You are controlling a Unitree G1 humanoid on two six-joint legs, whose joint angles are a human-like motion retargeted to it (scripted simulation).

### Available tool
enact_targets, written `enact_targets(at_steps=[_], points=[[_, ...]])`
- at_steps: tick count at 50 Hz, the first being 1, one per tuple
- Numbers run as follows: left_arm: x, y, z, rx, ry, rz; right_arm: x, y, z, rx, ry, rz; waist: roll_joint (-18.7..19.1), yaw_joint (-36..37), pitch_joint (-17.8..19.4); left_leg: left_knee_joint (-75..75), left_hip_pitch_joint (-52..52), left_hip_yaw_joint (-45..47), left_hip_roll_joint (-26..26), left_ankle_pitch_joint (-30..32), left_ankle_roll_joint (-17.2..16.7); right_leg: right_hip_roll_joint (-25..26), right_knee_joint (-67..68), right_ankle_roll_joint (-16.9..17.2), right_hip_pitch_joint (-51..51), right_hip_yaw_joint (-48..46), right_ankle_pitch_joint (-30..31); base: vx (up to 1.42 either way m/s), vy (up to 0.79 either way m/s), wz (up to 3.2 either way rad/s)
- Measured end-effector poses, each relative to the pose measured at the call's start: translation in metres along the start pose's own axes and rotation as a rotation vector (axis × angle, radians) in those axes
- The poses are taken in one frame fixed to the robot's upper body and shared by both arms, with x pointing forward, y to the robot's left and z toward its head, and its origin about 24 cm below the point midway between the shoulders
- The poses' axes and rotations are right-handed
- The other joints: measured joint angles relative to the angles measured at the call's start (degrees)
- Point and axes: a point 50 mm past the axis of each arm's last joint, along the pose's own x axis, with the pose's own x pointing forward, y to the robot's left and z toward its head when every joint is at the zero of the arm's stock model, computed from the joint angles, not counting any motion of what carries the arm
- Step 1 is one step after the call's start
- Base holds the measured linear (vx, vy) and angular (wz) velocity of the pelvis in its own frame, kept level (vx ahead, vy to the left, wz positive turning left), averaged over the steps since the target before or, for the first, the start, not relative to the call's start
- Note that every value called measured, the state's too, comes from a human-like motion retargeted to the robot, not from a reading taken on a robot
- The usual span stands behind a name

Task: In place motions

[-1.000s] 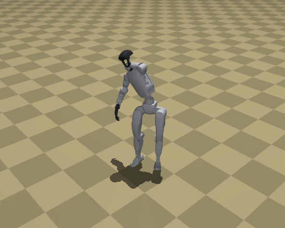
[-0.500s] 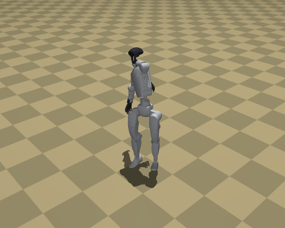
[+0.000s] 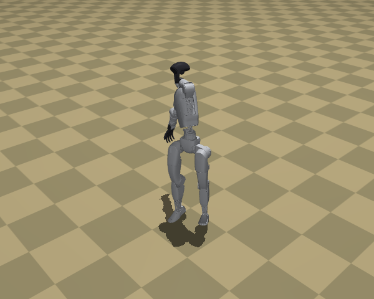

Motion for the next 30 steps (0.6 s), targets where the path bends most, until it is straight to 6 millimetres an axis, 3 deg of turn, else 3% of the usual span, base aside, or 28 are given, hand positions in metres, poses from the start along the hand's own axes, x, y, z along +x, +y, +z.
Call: enact_targets(at_steps=[8, 15, 30], points=[[0.001, 0.001, 0.019, 0.110, -0.067, -0.029, 0.000, -0.001, -0.002, 0.020, 0.017, -0.009, -0.2, -1.3, -1.9, 0.3, -0.9, 0.0, 0.5, 0.0, -0.3, 0.5, -0.1, -0.4, -0.8, 0.4, 0.2, 0.00, 0.00, 0.00], [0.004, -0.010, 0.028, 0.124, -0.104, -0.056, 0.000, -0.003, -0.001, 0.038, 0.013, -0.014, -0.1, -2.1, -2.8, 0.5, -1.0, 0.3, 0.8, 0.0, -0.5, 0.7, -0.1, -0.4, -1.0, 1.2, 0.3, 0.00, 0.00, 0.00], [0.008, -0.043, 0.031, 0.248, -0.095, -0.149, -0.006, -0.059, 0.015, 0.095, -0.056, -0.203, 0.3, -9.9, -1.9, 0.0, -0.3, 3.5, 1.0, 0.4, -0.8, 0.7, -0.1, 0.0, -2.0, 3.2, 1.2, -0.06, -0.03, -0.18]])
